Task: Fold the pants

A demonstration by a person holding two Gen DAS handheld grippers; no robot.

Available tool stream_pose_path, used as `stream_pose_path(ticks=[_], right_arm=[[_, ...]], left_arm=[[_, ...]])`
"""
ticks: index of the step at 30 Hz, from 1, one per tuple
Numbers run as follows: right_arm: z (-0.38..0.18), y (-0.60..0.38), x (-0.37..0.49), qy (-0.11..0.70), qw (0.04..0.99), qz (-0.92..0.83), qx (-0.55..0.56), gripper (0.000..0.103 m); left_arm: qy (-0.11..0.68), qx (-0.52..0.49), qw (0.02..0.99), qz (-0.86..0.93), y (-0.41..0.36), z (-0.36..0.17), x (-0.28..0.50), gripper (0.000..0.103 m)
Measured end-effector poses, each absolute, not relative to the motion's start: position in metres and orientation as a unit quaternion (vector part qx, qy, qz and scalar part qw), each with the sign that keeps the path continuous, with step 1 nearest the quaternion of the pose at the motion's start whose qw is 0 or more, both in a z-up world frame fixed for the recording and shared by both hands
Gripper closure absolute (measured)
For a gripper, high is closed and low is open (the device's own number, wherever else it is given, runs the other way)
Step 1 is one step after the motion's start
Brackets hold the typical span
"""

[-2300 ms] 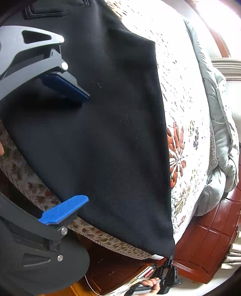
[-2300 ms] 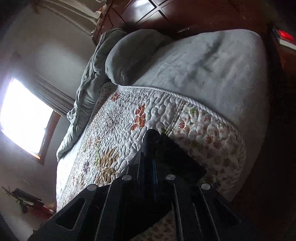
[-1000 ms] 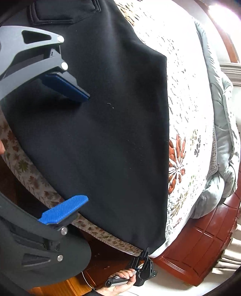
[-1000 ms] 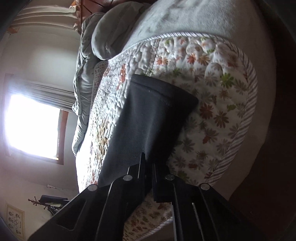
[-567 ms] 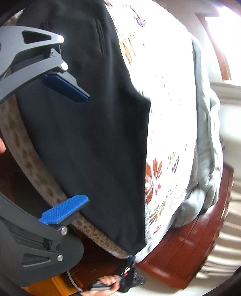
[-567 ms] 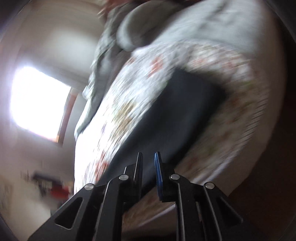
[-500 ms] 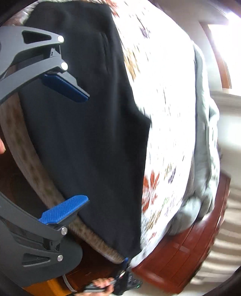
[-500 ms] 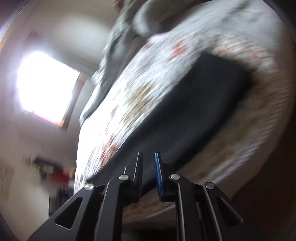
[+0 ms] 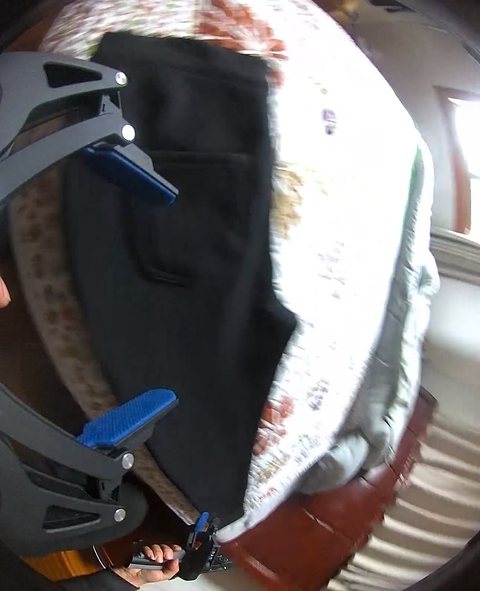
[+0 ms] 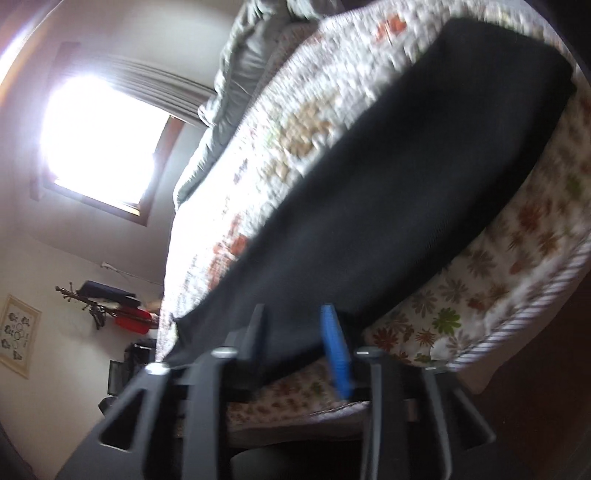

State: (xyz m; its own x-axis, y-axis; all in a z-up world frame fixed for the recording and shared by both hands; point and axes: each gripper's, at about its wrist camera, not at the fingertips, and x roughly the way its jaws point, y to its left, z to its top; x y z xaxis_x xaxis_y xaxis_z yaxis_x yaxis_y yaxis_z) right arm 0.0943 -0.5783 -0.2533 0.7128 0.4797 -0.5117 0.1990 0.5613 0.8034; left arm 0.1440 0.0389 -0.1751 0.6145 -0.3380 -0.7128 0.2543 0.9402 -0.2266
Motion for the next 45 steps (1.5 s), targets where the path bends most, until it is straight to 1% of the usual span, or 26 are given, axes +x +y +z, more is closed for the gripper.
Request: stream_pose_path(ticks=[3, 6, 9, 10, 11, 12, 13, 14, 16, 18, 19, 21, 23, 28, 31, 37, 40, 45], right_arm=[[-0.248, -0.603, 0.083, 0.332, 0.808, 0.059, 0.483, 0.065], [-0.258, -0.636, 0.079, 0.294, 0.794, 0.046, 0.531, 0.065], [-0.282, -0.655, 0.084, 0.305, 0.777, 0.037, 0.550, 0.065], [-0.289, -0.661, 0.086, 0.316, 0.772, 0.035, 0.550, 0.069], [-0.294, -0.664, 0.086, 0.323, 0.771, 0.035, 0.548, 0.079], [-0.295, -0.669, 0.085, 0.325, 0.771, 0.038, 0.546, 0.082], [-0.293, -0.674, 0.082, 0.315, 0.773, 0.038, 0.549, 0.080], [-0.289, -0.683, 0.073, 0.292, 0.776, 0.033, 0.558, 0.071], [-0.287, -0.699, 0.059, 0.253, 0.781, 0.012, 0.571, 0.064], [-0.290, -0.720, 0.041, 0.217, 0.776, -0.015, 0.592, 0.063], [-0.294, -0.732, 0.032, 0.196, 0.769, -0.027, 0.608, 0.057], [-0.302, -0.748, 0.029, 0.174, 0.756, -0.035, 0.630, 0.049], [-0.306, -0.754, 0.034, 0.168, 0.754, -0.031, 0.634, 0.048], [-0.313, -0.754, 0.050, 0.192, 0.759, -0.031, 0.622, 0.048], [-0.316, -0.752, 0.056, 0.191, 0.759, -0.032, 0.622, 0.047], [-0.299, -0.744, 0.070, 0.191, 0.773, -0.007, 0.605, 0.047], [-0.309, -0.742, 0.075, 0.203, 0.768, -0.009, 0.607, 0.047], [-0.314, -0.739, 0.078, 0.184, 0.769, 0.016, 0.612, 0.047]], left_arm=[[0.394, -0.050, 0.905, -0.155, 0.046, -0.173, 0.167, 0.003], [0.425, -0.084, 0.892, -0.126, 0.066, -0.193, 0.194, 0.003], [0.469, -0.104, 0.874, -0.078, 0.089, -0.222, 0.209, 0.003], [0.469, -0.116, 0.872, -0.081, 0.094, -0.226, 0.209, 0.003], [0.464, -0.113, 0.875, -0.081, 0.095, -0.226, 0.207, 0.003], [0.463, -0.100, 0.877, -0.080, 0.091, -0.226, 0.206, 0.003], [0.463, -0.079, 0.880, -0.077, 0.086, -0.227, 0.205, 0.003], [0.462, -0.060, 0.882, -0.073, 0.082, -0.228, 0.204, 0.003], [0.458, -0.031, 0.886, -0.068, 0.076, -0.231, 0.199, 0.003], [0.454, -0.033, 0.888, -0.068, 0.076, -0.230, 0.199, 0.003], [0.452, -0.043, 0.888, -0.070, 0.079, -0.229, 0.199, 0.003], [0.448, -0.062, 0.889, -0.073, 0.083, -0.229, 0.201, 0.003], [0.447, -0.071, 0.888, -0.075, 0.084, -0.228, 0.203, 0.003], [0.447, -0.065, 0.890, -0.070, 0.081, -0.228, 0.203, 0.003], [0.445, -0.070, 0.890, -0.069, 0.083, -0.228, 0.203, 0.003], [0.445, -0.069, 0.891, -0.067, 0.082, -0.229, 0.203, 0.003], [0.444, -0.071, 0.891, -0.067, 0.082, -0.229, 0.203, 0.003], [0.443, -0.071, 0.891, -0.066, 0.082, -0.229, 0.203, 0.003]])
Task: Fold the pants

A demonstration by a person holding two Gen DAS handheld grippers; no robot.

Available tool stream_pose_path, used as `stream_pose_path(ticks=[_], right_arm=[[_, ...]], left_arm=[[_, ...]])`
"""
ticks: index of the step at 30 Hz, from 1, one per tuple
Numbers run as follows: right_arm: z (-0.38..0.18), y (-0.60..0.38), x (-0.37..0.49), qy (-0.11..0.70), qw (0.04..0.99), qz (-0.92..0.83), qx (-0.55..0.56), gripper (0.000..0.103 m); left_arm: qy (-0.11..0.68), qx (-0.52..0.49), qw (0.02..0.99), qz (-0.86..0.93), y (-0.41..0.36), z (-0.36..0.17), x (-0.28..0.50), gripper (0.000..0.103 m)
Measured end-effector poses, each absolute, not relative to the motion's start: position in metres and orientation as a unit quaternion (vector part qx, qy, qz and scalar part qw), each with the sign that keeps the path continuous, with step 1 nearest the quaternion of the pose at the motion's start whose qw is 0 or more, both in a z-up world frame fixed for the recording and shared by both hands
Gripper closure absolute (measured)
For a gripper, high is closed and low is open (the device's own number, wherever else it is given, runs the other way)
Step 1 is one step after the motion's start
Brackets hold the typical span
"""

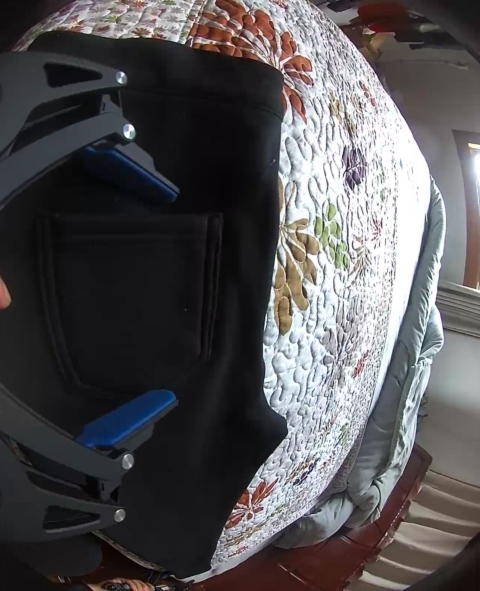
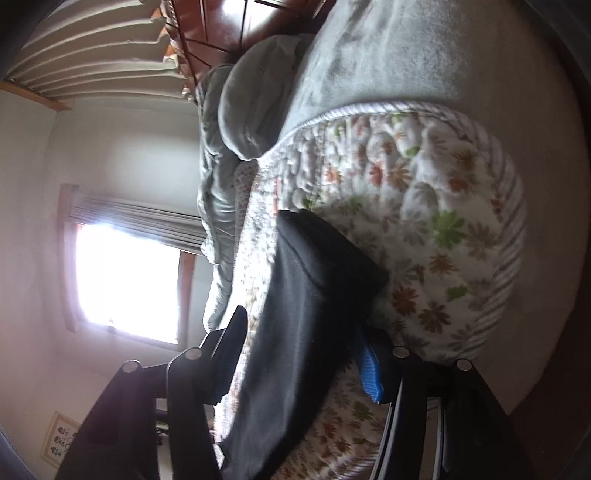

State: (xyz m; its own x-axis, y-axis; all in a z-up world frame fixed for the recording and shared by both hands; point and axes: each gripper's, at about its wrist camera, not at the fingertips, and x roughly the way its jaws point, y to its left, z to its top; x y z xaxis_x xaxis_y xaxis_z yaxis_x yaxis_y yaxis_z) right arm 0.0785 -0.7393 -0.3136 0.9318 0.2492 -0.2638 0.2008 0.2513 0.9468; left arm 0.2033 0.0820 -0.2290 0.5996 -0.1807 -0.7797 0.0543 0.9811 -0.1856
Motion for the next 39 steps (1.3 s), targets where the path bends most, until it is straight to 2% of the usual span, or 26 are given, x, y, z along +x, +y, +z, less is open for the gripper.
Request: stream_pose_path(ticks=[3, 7, 8, 14, 30, 39], right_arm=[[-0.313, -0.738, 0.085, 0.181, 0.771, 0.019, 0.611, 0.052], [-0.317, -0.740, 0.090, 0.189, 0.767, 0.005, 0.613, 0.088], [-0.317, -0.740, 0.089, 0.193, 0.769, 0.002, 0.610, 0.091], [-0.294, -0.733, 0.091, 0.205, 0.791, -0.017, 0.577, 0.092], [-0.164, -0.669, 0.092, 0.208, 0.881, -0.042, 0.423, 0.092], [-0.113, -0.622, 0.094, 0.197, 0.908, -0.032, 0.368, 0.092]], left_arm=[[0.441, -0.075, 0.892, -0.067, 0.083, -0.229, 0.203, 0.003], [0.439, -0.078, 0.893, -0.066, 0.084, -0.229, 0.203, 0.003], [0.439, -0.079, 0.893, -0.066, 0.084, -0.229, 0.203, 0.003], [0.438, -0.076, 0.893, -0.064, 0.082, -0.230, 0.203, 0.003], [0.420, -0.118, 0.896, -0.078, 0.092, -0.224, 0.197, 0.003], [0.404, -0.130, 0.900, -0.093, 0.095, -0.218, 0.191, 0.003]])
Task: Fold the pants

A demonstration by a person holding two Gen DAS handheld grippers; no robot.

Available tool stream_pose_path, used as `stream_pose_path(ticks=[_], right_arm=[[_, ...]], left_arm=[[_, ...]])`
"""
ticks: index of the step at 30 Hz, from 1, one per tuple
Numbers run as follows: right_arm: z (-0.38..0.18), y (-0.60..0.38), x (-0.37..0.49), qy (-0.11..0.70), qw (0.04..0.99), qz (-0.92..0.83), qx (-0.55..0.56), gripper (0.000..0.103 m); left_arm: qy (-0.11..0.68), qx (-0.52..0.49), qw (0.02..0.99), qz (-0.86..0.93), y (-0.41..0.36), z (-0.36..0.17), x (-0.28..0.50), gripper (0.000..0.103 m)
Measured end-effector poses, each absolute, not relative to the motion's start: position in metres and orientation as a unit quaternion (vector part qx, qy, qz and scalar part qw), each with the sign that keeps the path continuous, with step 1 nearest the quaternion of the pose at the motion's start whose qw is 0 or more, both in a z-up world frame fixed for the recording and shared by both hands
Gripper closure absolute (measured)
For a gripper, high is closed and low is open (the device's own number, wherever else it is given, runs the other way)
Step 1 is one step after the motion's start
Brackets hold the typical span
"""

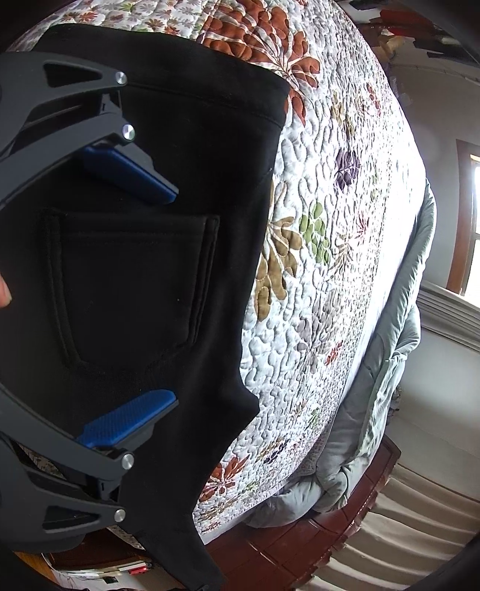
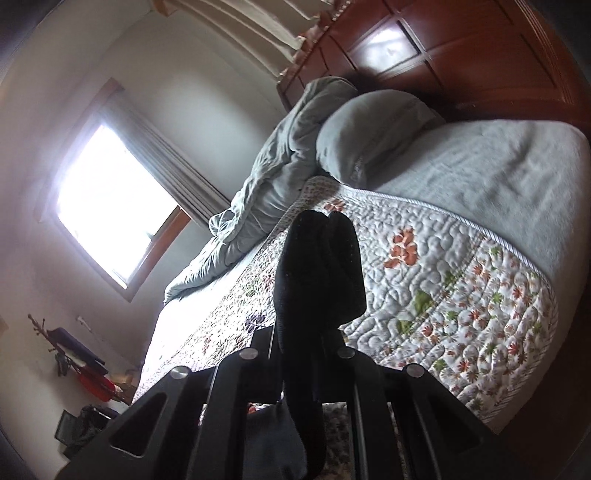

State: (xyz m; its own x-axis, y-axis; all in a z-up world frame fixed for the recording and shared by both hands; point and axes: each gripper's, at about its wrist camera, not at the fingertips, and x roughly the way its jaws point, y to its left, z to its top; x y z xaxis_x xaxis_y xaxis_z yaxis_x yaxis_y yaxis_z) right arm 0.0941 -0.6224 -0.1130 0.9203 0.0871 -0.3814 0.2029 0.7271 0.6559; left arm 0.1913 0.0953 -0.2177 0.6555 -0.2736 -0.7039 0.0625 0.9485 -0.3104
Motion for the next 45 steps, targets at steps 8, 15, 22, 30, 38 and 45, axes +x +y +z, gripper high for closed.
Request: stream_pose_path(ticks=[8, 15, 22, 30, 38, 45], right_arm=[[-0.078, -0.565, 0.092, 0.200, 0.936, -0.045, 0.287, 0.092], [-0.060, -0.524, 0.095, 0.206, 0.947, -0.048, 0.243, 0.092], [-0.044, -0.477, 0.100, 0.211, 0.959, -0.052, 0.182, 0.092], [-0.029, -0.430, 0.106, 0.214, 0.968, -0.043, 0.126, 0.092], [-0.025, -0.394, 0.111, 0.222, 0.971, -0.042, 0.081, 0.092], [-0.028, -0.372, 0.120, 0.235, 0.969, -0.037, 0.066, 0.092]], left_arm=[[0.390, -0.142, 0.904, -0.107, 0.096, -0.213, 0.187, 0.003], [0.373, -0.159, 0.907, -0.114, 0.101, -0.207, 0.181, 0.003], [0.368, -0.171, 0.906, -0.117, 0.111, -0.206, 0.177, 0.003], [0.363, -0.179, 0.906, -0.123, 0.117, -0.204, 0.173, 0.003], [0.359, -0.192, 0.905, -0.121, 0.127, -0.204, 0.170, 0.003], [0.359, -0.198, 0.904, -0.121, 0.132, -0.204, 0.169, 0.003]])
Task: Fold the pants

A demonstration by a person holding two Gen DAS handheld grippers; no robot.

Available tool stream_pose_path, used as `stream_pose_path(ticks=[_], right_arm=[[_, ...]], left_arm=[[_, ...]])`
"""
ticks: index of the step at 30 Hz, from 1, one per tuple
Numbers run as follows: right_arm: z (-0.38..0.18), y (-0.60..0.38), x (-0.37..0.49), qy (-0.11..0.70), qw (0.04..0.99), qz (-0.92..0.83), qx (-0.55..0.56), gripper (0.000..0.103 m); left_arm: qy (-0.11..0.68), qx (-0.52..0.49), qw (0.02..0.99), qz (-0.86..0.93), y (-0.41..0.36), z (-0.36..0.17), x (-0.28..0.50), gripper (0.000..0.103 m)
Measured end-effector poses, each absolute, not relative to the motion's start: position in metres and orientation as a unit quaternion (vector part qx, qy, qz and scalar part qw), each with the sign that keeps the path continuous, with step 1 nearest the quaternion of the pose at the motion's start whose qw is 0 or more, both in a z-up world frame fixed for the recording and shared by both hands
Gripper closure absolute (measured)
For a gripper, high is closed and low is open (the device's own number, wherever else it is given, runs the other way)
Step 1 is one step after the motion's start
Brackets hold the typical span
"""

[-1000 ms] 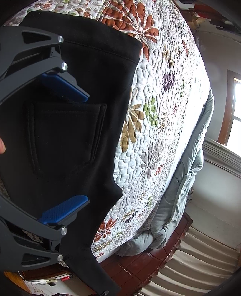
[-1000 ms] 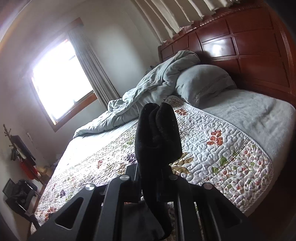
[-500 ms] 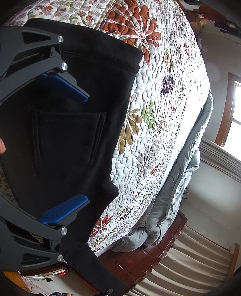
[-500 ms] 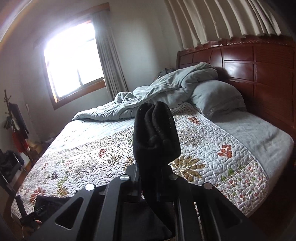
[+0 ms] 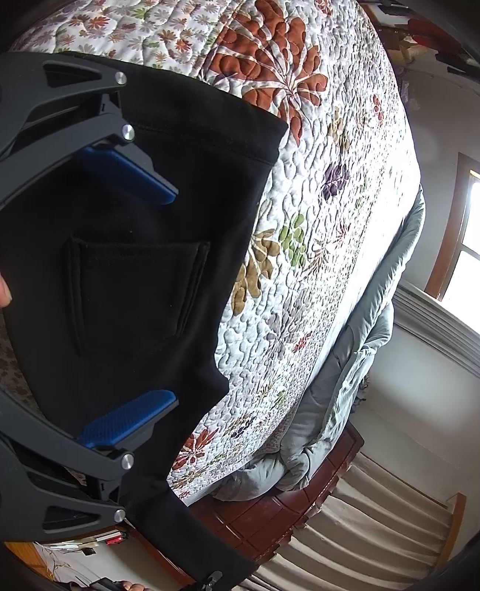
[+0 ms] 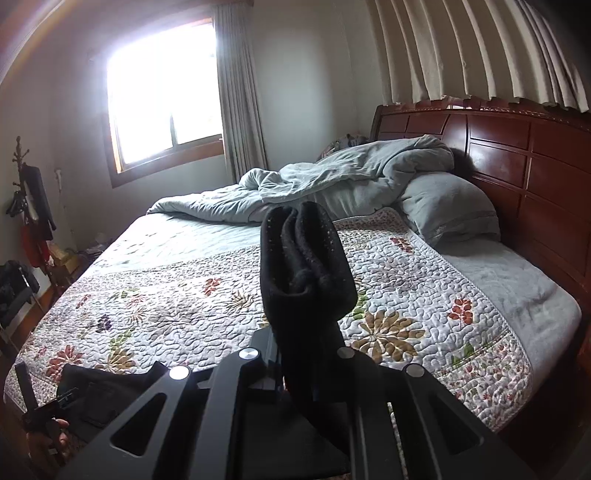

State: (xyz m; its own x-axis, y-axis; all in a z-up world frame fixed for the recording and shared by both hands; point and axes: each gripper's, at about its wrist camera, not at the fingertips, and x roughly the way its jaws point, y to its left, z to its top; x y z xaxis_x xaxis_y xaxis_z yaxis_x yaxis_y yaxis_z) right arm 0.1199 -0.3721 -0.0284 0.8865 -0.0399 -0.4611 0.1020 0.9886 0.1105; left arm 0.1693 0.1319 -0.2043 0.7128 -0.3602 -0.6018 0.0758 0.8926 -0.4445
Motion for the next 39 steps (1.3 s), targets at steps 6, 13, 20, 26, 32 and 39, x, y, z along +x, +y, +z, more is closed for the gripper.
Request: stream_pose_path(ticks=[6, 13, 20, 26, 32, 39], right_arm=[[-0.033, -0.349, 0.126, 0.243, 0.969, -0.033, 0.035, 0.092], [-0.037, -0.332, 0.129, 0.247, 0.969, -0.028, 0.010, 0.092], [-0.042, -0.320, 0.130, 0.251, 0.968, -0.027, -0.013, 0.092], [-0.045, -0.311, 0.132, 0.251, 0.967, -0.026, -0.037, 0.092], [-0.050, -0.301, 0.133, 0.250, 0.967, -0.020, -0.053, 0.092], [-0.056, -0.293, 0.136, 0.248, 0.966, -0.012, -0.069, 0.092]], left_arm=[[0.358, -0.202, 0.903, -0.121, 0.134, -0.204, 0.169, 0.003], [0.358, -0.204, 0.903, -0.121, 0.135, -0.204, 0.168, 0.003], [0.358, -0.203, 0.903, -0.121, 0.135, -0.203, 0.168, 0.003], [0.358, -0.203, 0.903, -0.121, 0.134, -0.204, 0.168, 0.003], [0.358, -0.201, 0.904, -0.121, 0.135, -0.203, 0.168, 0.003], [0.362, -0.192, 0.904, -0.121, 0.133, -0.204, 0.171, 0.003]])
